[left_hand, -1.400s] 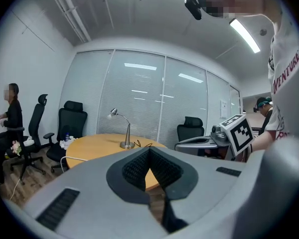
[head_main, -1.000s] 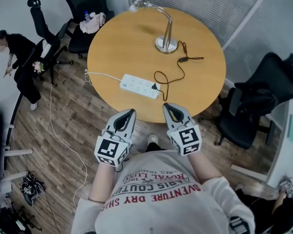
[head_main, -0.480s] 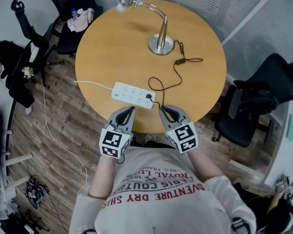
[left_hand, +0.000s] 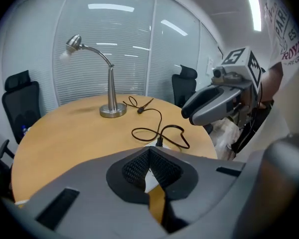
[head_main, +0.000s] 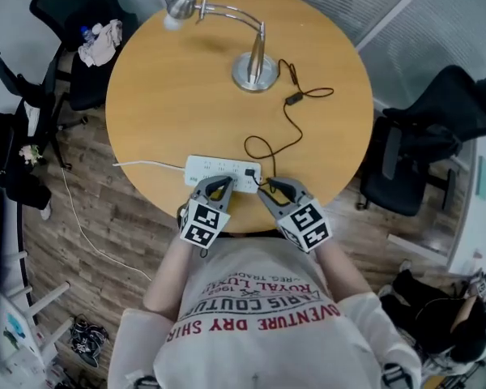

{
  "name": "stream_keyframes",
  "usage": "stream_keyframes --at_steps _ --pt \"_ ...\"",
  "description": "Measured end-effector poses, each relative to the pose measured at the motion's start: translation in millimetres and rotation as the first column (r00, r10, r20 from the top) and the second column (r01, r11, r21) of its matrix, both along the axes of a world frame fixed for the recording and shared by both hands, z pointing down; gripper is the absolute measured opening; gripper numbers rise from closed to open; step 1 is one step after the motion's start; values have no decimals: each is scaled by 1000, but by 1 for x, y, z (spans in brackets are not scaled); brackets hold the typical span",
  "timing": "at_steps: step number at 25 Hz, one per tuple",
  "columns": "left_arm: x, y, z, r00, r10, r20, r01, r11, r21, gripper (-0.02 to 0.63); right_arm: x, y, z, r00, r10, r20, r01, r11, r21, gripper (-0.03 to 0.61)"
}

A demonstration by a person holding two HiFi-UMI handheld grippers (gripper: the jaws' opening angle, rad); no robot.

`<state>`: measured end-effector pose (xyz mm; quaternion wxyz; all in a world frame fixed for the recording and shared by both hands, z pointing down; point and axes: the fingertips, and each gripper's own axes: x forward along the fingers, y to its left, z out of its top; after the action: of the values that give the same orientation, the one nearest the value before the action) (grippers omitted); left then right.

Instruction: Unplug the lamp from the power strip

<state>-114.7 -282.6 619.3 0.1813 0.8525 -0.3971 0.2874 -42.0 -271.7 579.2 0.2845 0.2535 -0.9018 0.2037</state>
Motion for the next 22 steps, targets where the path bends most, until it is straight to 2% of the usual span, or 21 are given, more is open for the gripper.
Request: stream_keyframes --at_steps 3,7,10,17,22 --pt "4 -9 23 995 97 29 -96 994 -48 31 -5 -6 10 999 7 -46 -8 1000 -11 137" --pt "6 -15 45 973 214 83 -206 974 -94 31 -12 -12 25 993 11 -118 -14 1000 -28 147" --pt "11 -17 55 959 271 81 -262 959 -104 31 -18 -17 38 980 -15 -196 10 1000 -29 150" --pt "14 -14 63 949 304 84 -295 949 -110 31 -26 -22 69 925 -97 -368 86 995 -46 160" --pt "16 -14 65 946 315 76 -304 944 -131 31 -26 -26 86 846 -202 -494 206 977 -49 144"
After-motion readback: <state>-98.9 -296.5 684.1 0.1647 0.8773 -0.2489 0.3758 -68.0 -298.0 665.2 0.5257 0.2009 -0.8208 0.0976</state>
